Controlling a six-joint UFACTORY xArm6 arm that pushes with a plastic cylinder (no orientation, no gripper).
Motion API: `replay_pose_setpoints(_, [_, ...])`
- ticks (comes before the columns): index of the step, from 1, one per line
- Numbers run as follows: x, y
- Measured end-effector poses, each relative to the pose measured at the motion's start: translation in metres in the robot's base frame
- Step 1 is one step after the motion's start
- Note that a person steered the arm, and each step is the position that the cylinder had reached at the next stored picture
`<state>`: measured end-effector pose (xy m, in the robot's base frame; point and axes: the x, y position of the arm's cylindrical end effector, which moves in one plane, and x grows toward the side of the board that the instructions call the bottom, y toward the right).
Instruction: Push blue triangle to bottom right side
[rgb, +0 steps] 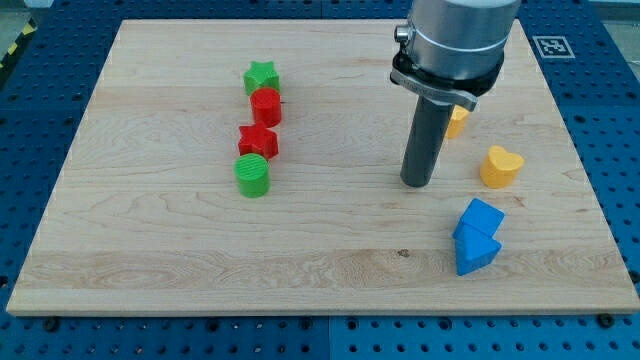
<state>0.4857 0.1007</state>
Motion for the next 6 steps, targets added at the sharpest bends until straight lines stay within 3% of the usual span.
replay_pose_setpoints(5, [0.088, 0.012])
replay_pose_setpoints(6, [0.089, 0.031])
